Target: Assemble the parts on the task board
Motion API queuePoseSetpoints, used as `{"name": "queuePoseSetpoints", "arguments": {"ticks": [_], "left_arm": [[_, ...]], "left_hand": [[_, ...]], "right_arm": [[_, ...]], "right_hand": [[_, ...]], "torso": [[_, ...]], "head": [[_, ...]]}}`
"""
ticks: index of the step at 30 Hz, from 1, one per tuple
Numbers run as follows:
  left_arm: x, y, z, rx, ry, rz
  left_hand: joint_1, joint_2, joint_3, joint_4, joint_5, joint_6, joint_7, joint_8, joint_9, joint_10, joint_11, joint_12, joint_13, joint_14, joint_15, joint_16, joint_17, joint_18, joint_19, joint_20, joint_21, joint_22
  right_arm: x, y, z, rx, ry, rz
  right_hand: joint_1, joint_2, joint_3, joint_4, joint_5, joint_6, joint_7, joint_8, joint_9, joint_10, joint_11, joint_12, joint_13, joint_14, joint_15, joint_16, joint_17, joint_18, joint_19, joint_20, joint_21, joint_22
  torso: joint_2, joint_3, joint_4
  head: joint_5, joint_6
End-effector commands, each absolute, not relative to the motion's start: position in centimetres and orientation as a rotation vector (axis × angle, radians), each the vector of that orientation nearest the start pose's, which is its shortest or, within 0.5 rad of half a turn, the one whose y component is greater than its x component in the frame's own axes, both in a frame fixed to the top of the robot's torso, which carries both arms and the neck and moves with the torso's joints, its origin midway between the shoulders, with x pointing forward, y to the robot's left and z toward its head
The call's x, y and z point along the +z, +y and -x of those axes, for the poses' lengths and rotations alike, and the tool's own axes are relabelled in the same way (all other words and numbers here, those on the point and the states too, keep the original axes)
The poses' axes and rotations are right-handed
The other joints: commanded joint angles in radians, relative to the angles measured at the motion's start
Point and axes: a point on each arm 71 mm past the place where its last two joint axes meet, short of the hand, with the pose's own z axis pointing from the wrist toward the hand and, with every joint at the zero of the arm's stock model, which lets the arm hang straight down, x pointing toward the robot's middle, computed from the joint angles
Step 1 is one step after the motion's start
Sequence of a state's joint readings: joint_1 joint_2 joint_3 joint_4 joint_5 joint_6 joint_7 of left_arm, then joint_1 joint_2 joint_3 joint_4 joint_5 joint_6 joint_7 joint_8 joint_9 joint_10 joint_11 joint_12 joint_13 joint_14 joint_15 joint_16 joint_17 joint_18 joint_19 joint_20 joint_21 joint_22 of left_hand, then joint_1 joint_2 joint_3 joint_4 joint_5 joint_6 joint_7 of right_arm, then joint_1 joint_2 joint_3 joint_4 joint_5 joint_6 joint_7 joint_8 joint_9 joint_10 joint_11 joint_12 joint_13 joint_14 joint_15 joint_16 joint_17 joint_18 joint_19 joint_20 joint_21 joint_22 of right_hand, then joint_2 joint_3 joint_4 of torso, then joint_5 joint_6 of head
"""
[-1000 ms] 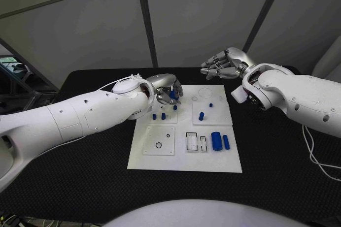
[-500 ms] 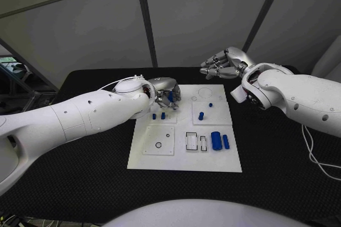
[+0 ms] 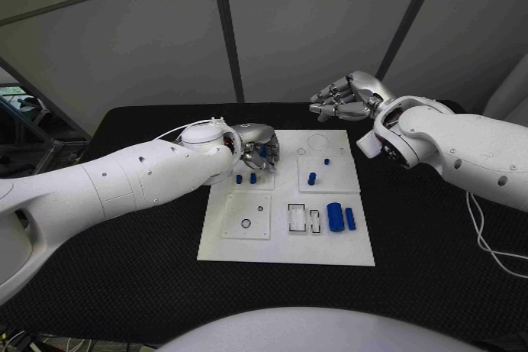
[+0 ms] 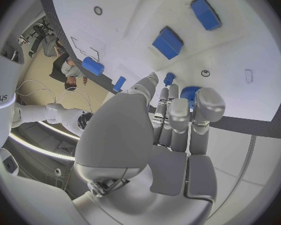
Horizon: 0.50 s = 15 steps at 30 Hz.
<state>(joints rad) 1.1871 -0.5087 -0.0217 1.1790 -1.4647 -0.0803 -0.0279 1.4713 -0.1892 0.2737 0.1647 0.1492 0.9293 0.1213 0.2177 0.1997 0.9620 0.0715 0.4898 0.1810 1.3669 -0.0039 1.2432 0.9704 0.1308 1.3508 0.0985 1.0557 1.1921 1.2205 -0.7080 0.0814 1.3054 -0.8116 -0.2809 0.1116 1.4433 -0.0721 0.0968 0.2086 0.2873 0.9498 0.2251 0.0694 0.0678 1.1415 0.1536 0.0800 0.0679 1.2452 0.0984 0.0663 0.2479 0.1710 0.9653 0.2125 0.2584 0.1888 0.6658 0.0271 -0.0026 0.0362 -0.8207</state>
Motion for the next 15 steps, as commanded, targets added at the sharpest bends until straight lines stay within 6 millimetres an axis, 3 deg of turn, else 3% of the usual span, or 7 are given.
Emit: {"name": "queuePoseSetpoints", "arguments": {"ticks": [1, 15], "left_arm": [[-21.85, 11.63, -53.17, -0.668, 1.873, -0.316], [-22.25, 11.57, -53.39, -0.652, 1.884, -0.305]], "left_hand": [[-0.002, 0.006, 0.004, -0.010, -0.005, 0.007, 0.000, -0.007, -0.003, 0.008, -0.001, 0.007, -0.002, 0.008, 0.000, 0.009, 0.004, -0.021, 0.010, 0.001, 0.011, 0.007], [0.028, 0.021, 0.057, -0.037, -0.001, 0.013, 0.007, -0.013, -0.019, -0.003, 0.005, -0.005, -0.013, 0.002, 0.004, 0.020, -0.009, -0.023, 0.007, 0.002, 0.021, 0.019]], "right_arm": [[-14.26, -19.57, -54.17, 1.097, 1.579, -0.405], [-14.27, -19.48, -54.19, 1.098, 1.579, -0.404]], "right_hand": [[-0.003, 0.006, 0.002, -0.007, 0.003, -0.006, -0.003, 0.002, 0.000, -0.010, 0.000, 0.003, -0.001, -0.008, 0.001, -0.003, -0.001, 0.012, 0.008, 0.002, -0.006, -0.002], [-0.003, 0.007, 0.002, -0.007, 0.005, -0.006, -0.003, 0.002, 0.000, -0.010, 0.000, 0.003, -0.001, -0.008, 0.001, -0.003, -0.002, 0.012, 0.008, 0.002, -0.007, -0.002]], "torso": [[0.000, 0.0010, -0.0015], [0.000, 0.0012, -0.0020]], "head": [[0.002, 0.000], [0.004, 0.001]]}}
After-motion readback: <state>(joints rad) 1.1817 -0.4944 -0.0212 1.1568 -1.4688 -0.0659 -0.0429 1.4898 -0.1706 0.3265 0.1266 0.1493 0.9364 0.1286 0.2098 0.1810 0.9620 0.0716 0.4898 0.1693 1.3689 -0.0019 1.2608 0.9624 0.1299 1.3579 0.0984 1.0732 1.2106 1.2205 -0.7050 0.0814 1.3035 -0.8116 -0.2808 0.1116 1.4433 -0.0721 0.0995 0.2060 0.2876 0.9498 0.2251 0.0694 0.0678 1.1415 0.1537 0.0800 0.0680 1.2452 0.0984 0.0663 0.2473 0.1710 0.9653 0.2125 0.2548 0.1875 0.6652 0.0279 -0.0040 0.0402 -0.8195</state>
